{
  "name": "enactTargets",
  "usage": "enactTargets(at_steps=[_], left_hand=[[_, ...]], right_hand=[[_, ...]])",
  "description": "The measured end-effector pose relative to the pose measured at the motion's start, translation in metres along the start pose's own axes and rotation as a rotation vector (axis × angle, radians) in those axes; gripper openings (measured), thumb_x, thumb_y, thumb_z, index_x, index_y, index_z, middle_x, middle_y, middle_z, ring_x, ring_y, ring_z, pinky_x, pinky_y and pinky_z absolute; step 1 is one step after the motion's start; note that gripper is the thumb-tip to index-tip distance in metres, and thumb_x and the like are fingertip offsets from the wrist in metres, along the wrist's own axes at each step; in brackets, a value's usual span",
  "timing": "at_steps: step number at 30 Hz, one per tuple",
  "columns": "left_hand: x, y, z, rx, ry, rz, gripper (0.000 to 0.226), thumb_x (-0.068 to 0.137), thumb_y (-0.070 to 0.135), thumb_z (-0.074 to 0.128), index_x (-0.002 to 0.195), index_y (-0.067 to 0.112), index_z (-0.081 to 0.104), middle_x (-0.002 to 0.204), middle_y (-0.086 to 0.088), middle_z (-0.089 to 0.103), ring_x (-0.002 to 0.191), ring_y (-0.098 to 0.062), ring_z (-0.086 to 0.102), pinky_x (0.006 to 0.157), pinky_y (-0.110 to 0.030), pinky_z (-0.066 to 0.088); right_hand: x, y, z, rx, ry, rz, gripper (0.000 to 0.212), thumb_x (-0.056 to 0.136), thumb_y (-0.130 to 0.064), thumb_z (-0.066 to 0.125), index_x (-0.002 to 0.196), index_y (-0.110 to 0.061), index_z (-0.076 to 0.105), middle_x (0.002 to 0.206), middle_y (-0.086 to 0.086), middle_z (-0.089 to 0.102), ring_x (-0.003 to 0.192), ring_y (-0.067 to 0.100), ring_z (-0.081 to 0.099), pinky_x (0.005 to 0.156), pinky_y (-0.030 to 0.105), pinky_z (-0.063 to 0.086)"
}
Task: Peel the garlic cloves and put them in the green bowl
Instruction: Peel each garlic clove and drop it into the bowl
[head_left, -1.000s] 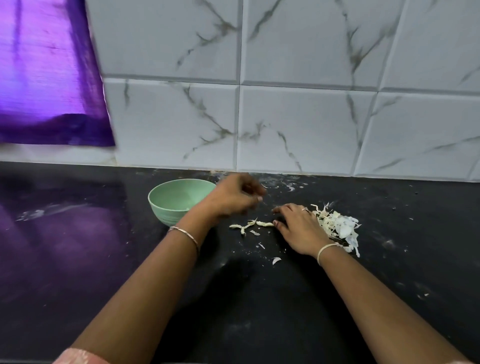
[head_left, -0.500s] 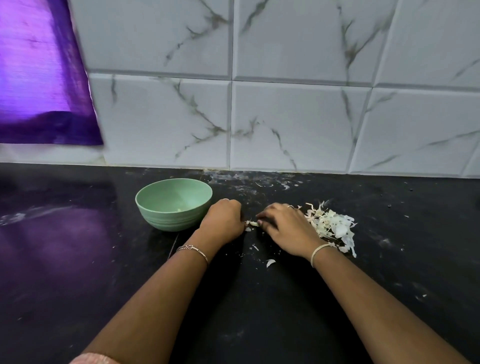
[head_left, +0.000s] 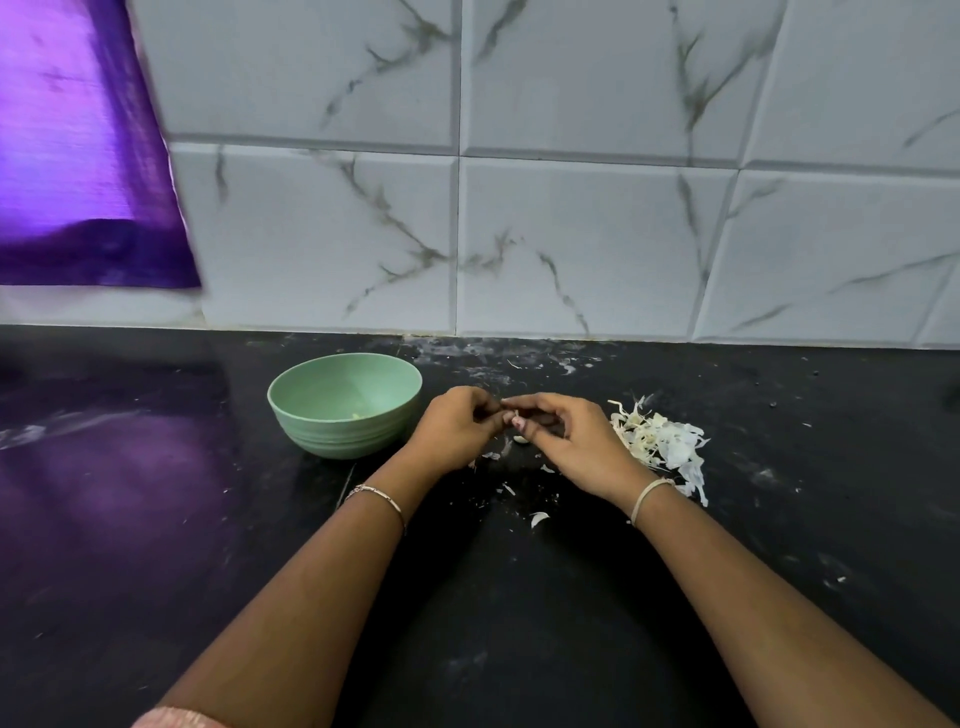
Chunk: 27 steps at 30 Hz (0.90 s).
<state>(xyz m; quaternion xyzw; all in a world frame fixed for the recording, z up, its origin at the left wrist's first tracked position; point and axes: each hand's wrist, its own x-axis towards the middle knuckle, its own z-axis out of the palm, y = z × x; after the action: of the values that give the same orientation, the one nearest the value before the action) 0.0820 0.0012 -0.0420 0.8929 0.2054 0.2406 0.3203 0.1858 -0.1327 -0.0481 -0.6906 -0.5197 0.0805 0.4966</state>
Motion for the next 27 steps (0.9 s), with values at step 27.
enactTargets(at_steps=[27], left_hand=[[-0.005, 0.012, 0.002, -0.044, 0.128, 0.056, 0.005, 0.078, 0.022, 0.080, 0.080, 0.021, 0.076, 0.072, 0.007, 0.070, 0.061, 0.003, 0.058, 0.056, -0.006, 0.040]], right_hand=[[-0.018, -0.016, -0.031, 0.011, -0.432, 0.252, 0.014, 0.080, -0.006, 0.078, 0.088, 0.000, 0.068, 0.079, 0.014, 0.067, 0.066, 0.014, 0.058, 0.059, 0.020, 0.050]])
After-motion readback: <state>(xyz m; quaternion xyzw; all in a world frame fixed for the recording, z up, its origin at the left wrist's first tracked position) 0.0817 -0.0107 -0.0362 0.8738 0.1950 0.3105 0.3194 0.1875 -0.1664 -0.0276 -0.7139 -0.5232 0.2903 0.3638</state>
